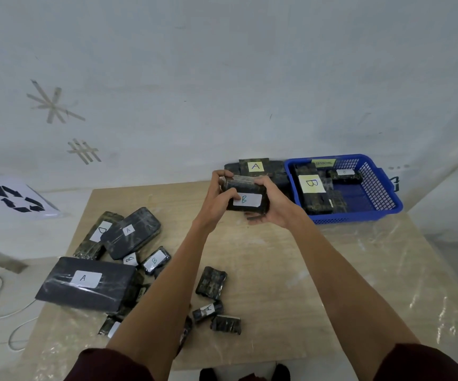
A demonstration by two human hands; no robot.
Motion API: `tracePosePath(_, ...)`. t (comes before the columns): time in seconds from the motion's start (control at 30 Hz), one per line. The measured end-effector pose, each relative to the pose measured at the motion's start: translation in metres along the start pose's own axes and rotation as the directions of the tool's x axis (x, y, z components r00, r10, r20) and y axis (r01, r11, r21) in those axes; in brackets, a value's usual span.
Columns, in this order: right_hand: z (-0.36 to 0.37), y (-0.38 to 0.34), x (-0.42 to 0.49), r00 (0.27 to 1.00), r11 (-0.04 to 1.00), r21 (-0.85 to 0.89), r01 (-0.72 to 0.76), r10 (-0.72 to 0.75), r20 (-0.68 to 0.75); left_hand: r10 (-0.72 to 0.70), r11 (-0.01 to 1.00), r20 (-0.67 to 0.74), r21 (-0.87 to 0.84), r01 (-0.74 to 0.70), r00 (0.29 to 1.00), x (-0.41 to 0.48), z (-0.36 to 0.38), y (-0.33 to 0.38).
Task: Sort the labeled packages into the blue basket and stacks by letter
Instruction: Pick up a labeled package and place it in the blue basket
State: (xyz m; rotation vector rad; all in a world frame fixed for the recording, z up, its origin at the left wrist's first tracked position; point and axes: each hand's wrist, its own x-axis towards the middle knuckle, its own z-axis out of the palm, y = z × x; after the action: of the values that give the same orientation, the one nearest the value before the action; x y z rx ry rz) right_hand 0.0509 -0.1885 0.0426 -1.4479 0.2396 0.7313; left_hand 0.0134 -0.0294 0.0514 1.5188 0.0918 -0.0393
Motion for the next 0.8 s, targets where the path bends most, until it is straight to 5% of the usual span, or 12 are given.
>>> tracePosePath(0.13,-0.001,0.0,-0.001,1.0,0.999,0.034,-0.009,0.009,0.002,-0.018,0.999,0.022,0.033,0.017,1.0,0.001,-0.003,0.0)
tracePosePath(0.4,-0.001,0.001,0.006,0.947,0.946,-0.136,0.295,-0.309,-0.093,-0.284,0.959,-0.001,0.014,0.284,0.959,0.014,0.0,0.001)
tracePosePath(0.8,0.004,0.009,0.013,0.876,0.868,-0.216,0.447,-0.474,-0.093,-0.17,0.984,-0.051,-0.061,0.167,0.984,0.015,0.006,-0.004)
